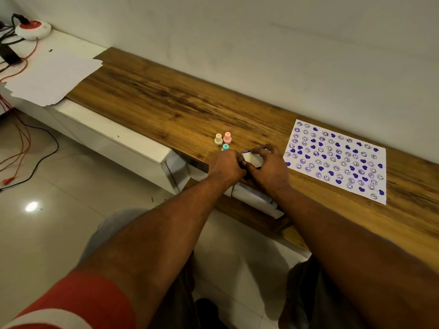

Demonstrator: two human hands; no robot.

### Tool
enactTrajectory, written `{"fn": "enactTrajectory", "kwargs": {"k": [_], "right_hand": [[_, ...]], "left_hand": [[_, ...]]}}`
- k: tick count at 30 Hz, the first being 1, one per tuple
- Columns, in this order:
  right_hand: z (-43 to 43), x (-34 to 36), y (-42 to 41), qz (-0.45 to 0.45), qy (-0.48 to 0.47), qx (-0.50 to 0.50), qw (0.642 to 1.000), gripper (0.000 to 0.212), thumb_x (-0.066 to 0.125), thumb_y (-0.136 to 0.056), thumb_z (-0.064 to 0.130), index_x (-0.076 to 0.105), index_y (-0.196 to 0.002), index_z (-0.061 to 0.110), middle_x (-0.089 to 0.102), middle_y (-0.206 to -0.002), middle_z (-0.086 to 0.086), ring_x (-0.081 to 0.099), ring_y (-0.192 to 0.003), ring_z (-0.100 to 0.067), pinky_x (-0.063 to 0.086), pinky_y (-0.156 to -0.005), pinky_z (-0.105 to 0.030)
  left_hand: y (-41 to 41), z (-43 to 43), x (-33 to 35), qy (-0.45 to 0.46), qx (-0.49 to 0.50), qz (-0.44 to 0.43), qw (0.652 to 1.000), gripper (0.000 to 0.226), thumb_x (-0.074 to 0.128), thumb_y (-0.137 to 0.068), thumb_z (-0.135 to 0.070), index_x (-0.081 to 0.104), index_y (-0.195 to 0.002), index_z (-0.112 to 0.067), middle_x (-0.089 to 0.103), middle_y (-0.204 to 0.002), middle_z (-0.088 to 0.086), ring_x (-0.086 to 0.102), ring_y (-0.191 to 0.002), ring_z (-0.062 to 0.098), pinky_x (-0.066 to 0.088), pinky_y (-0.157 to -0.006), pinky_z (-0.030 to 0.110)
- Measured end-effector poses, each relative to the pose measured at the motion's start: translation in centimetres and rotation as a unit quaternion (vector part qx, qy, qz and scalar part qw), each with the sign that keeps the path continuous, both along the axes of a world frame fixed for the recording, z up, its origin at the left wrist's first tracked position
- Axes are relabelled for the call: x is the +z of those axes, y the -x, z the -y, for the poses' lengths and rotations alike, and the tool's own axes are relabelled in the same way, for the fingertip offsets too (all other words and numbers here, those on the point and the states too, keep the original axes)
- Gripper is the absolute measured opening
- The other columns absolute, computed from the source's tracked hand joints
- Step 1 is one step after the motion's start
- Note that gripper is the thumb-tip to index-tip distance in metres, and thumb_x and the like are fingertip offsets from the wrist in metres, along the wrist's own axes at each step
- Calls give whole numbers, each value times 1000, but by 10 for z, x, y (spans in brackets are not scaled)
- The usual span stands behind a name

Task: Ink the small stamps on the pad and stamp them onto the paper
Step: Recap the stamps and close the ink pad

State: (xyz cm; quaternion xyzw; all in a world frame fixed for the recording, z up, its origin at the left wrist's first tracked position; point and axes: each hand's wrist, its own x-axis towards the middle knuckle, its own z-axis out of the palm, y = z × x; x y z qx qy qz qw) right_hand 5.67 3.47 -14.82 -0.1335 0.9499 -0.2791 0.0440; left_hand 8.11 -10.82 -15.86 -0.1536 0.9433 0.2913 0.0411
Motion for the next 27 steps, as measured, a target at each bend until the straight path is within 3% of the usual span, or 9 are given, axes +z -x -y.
{"fn": "enactTrajectory", "kwargs": {"k": [7,11,16,20,23,27], "right_hand": [[2,-4,2,-13,0,-22,1000,73,70,-85,63,57,-144,22,44,-158,-10,51,-137,-30,53,-105,-44],[-2,-4,5,-22,-9,-14,1000,76,74,-82,64,58,-143,21,50,-154,-8,54,-134,-28,50,-100,-38],[-4,0,10,-17,-10,-10,1000,77,76,-78,64,59,-141,24,54,-148,-7,58,-128,-28,54,-99,-40],[-5,3,9,-20,-28,3,999,77,75,-80,68,59,-142,25,52,-153,-6,56,-132,-27,54,-102,-45],[-8,5,13,-22,-36,19,999,76,79,-78,62,61,-139,22,57,-147,-6,59,-126,-27,54,-99,-40],[-9,6,13,-35,-14,5,999,73,80,-77,59,64,-135,20,61,-139,-5,62,-121,-25,52,-94,-36]], "left_hand": [[1,1,-1,-1,0,0,1000,22,84,-84,-24,80,-105,-23,77,-97,-1,72,-93,15,56,-74,26],[2,4,0,-37,11,14,999,20,86,-80,-21,78,-98,-24,76,-94,-2,72,-93,14,62,-85,36],[3,6,1,-64,7,18,998,18,89,-79,-23,77,-92,-26,77,-98,-4,71,-98,12,61,-90,36],[2,9,2,-77,0,20,997,23,92,-75,-24,72,-78,-32,76,-91,-7,71,-90,9,62,-87,34],[2,12,4,-90,-17,23,996,31,97,-69,-28,67,-68,-34,74,-82,-12,70,-84,4,62,-82,30],[2,14,4,-98,-26,19,995,33,98,-67,-27,67,-68,-35,71,-76,-17,70,-81,2,61,-82,29]]}}
